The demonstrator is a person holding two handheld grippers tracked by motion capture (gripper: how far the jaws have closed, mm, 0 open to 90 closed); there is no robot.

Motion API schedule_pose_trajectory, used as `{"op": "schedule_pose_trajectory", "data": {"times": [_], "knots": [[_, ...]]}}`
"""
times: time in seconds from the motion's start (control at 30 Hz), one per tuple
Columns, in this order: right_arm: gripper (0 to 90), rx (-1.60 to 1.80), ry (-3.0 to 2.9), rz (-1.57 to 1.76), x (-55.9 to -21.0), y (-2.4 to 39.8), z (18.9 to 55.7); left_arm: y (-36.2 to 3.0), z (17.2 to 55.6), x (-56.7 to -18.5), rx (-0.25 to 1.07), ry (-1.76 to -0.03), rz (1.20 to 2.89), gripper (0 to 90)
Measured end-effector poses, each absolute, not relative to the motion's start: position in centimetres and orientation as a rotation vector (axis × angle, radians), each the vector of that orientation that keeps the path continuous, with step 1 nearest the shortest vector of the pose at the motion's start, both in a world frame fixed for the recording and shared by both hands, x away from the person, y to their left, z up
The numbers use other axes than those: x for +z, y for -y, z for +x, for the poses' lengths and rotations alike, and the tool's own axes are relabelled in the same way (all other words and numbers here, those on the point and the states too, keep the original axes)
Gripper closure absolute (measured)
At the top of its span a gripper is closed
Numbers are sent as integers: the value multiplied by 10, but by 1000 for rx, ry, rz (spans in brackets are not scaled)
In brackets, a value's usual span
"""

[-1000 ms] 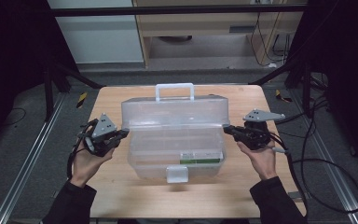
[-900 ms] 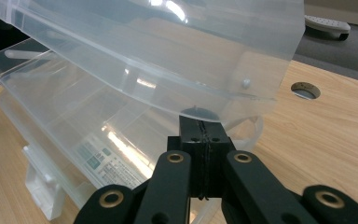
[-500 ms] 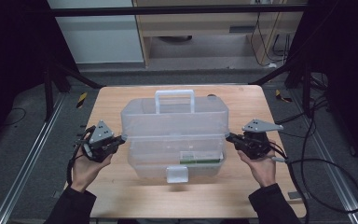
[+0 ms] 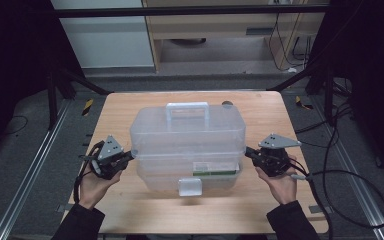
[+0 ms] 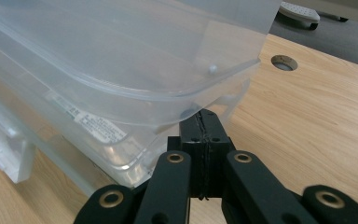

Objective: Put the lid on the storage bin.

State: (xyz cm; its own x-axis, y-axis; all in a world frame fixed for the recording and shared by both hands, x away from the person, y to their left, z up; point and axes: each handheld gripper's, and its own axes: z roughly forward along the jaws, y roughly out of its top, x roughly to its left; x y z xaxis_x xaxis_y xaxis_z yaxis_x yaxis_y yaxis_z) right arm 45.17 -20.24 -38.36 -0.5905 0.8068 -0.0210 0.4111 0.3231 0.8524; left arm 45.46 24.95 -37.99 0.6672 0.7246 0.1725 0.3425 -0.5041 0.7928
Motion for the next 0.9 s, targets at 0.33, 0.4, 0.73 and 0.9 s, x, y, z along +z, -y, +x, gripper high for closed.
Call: {"op": "schedule_pose_trajectory", "data": {"times": [0.33, 0.4, 0.73, 0.9], "knots": [[900, 1149, -2178, 1077, -393, 204, 446, -251, 450, -389, 629, -827, 2156, 895], [900, 1131, -2190, 1075, -395, 202, 447, -251, 450, -391, 622, -834, 2152, 895], [900, 1009, -2203, 1069, -407, 198, 451, -259, 455, -403, 610, -900, 2160, 895], [900, 1012, -2166, 1102, -412, 209, 456, -271, 463, -410, 618, -994, 2134, 895]]}}
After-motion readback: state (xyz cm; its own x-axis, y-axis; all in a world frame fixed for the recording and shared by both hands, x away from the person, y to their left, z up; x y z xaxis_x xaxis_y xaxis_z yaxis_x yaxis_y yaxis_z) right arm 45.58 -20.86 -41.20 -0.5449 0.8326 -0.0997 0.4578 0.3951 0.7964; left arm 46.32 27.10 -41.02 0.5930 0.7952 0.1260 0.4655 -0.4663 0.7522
